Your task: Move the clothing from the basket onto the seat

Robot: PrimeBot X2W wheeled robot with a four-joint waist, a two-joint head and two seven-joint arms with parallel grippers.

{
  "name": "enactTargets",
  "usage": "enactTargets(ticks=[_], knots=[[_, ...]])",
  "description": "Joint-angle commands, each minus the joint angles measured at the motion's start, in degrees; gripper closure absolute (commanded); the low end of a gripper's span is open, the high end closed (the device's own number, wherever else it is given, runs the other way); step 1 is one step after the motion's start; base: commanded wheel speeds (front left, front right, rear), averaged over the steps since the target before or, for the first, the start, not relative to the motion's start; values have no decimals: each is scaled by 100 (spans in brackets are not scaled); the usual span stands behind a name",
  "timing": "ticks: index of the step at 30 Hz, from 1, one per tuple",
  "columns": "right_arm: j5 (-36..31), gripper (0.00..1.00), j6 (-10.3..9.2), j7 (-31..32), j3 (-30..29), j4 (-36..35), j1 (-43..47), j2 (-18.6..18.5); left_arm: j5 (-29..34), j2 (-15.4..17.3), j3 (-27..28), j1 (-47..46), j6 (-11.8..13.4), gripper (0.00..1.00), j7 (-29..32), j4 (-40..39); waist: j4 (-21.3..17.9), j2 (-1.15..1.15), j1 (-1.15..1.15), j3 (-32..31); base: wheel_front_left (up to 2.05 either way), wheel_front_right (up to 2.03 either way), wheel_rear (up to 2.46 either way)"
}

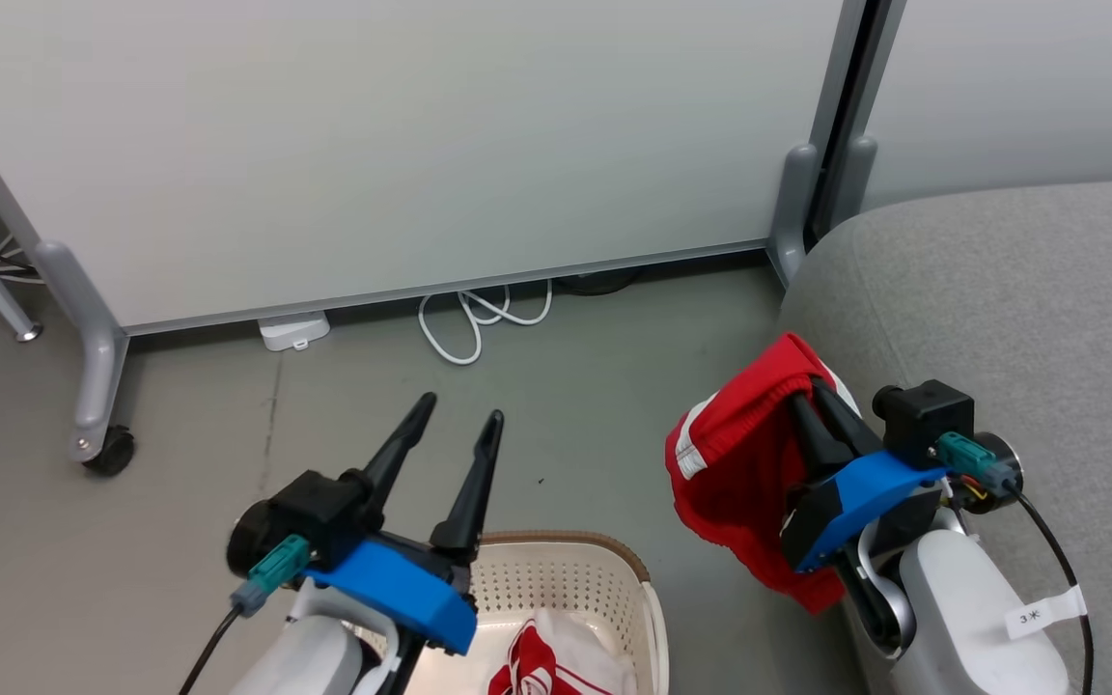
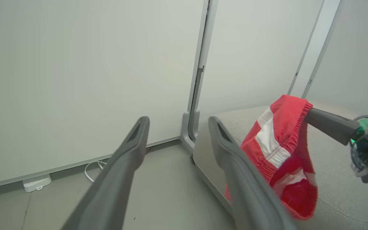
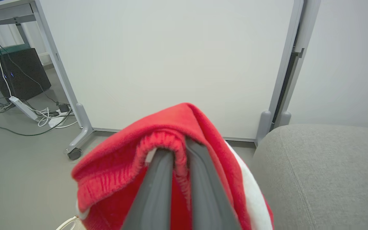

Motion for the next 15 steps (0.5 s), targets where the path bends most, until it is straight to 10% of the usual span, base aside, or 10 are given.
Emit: enactTargets(ticks=[1, 15], knots=[[-13, 100, 3, 41, -23, -130, 108, -13, 267, -4, 307, 247, -63, 0, -26, -130, -63, 0, 0, 34, 0, 0, 0], [94, 100, 3, 264, -24, -611, 357, -13, 1284, -236, 1592, 1151, -344, 0, -27, -228, -510, 0, 0, 205, 0, 0, 0]])
